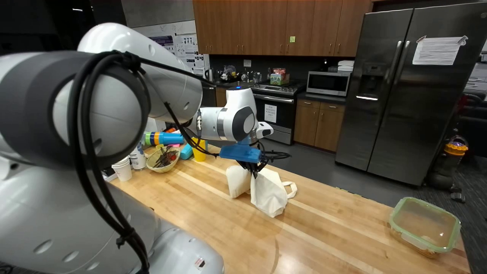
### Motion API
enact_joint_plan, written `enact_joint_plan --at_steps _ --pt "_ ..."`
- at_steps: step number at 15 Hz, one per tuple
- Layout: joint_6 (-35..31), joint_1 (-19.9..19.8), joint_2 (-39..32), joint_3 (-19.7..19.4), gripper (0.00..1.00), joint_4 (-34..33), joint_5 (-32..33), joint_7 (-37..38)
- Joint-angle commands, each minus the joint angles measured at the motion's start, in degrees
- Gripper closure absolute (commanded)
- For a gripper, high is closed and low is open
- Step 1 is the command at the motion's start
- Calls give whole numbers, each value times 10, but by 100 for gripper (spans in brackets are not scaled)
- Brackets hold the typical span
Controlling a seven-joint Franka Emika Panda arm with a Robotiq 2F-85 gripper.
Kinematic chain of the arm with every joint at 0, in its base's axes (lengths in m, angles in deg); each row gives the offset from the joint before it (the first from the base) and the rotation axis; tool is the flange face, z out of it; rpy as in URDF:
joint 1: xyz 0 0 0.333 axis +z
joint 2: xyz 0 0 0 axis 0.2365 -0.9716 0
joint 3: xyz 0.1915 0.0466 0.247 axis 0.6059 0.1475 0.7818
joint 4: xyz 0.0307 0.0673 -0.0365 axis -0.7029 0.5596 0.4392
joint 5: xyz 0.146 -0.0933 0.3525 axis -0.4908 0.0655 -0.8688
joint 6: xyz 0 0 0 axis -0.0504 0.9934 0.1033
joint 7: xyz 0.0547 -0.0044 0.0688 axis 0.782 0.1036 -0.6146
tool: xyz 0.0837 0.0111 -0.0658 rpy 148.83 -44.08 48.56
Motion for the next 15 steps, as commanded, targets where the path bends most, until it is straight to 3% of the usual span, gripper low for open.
enact_joint_plan --at_steps 1,15 --pt "2 0 0 1 96 -1 0 0" --pt "2 0 0 1 96 -1 0 0"
